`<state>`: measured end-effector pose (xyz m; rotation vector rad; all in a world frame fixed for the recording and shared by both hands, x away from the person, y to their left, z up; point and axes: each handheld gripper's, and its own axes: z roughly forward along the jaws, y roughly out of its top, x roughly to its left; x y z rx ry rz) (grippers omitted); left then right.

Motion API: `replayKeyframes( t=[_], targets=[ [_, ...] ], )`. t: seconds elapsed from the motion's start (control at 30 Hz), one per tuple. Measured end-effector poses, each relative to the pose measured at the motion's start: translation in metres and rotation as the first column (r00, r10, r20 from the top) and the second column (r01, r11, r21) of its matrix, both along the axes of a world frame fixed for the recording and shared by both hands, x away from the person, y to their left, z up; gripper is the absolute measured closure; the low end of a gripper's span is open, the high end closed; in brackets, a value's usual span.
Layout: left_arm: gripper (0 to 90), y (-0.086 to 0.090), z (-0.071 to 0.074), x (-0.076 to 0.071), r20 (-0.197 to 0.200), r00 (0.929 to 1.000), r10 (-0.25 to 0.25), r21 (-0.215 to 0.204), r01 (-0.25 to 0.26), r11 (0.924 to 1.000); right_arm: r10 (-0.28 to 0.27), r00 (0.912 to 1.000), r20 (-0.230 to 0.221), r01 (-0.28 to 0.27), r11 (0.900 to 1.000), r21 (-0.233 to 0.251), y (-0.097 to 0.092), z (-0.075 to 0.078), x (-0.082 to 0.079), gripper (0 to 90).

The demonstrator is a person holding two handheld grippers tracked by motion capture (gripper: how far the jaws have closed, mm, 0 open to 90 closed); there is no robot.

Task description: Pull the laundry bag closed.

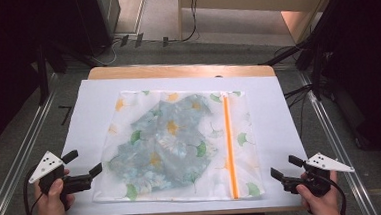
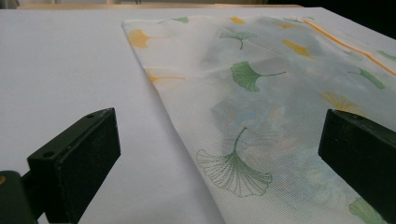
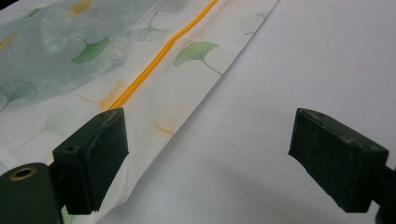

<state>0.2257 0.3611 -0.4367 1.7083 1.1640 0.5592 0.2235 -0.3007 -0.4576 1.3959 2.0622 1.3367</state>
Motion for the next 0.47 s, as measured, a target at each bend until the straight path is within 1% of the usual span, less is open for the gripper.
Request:
replayKeyframes(
  t=[0.1,0.17,0.23,0.3,0.33,0.4,0.47],
  targets=[
    [0.0,-0.0027,0.0008,0.0003,0.004,1.0,-0.002,0.011,0.001,0.9999,-0.021,0.9997,-0.009,0.021,0.9998,-0.005,-0.0011,-0.0017,0.0012,13.0],
    [0.0,-0.0053,0.0011,0.0012,0.004,1.0,-0.003,0.013,0.003,0.9999,-0.016,0.9998,-0.011,0.016,0.9998,-0.008,-0.0009,-0.0024,0.0018,13.0],
    [0.0,-0.0071,0.0005,0.0021,-0.003,1.0,-0.009,0.011,0.009,0.9999,-0.017,0.9997,-0.017,0.017,0.9998,-0.007,-0.0005,-0.0028,0.0024,13.0],
    [0.0,-0.0093,-0.0011,0.0042,-0.021,0.9998,0.004,0.024,-0.003,0.9997,-0.014,0.9997,-0.021,0.014,0.9999,-0.005,-0.0005,-0.0035,0.0036,13.0],
    [0.0,-0.0092,-0.0015,0.0051,-0.026,0.9996,0.002,0.028,-0.002,0.9996,-0.016,0.9994,-0.031,0.016,0.9999,-0.004,-0.0003,-0.0039,0.004,13.0],
    [0.0,-0.0088,-0.0013,0.0059,-0.03,0.9995,0.012,0.025,-0.011,0.9996,-0.02,0.9989,-0.042,0.02,0.9997,-0.012,0.0003,-0.0052,0.0052,13.0],
    [0.0,-0.0086,-0.0014,0.0064,-0.033,0.9993,0.018,0.012,-0.017,0.9998,-0.02,0.9987,-0.046,0.02,0.9997,-0.017,0.0009,-0.0059,0.0059,13.0]
  ],
)
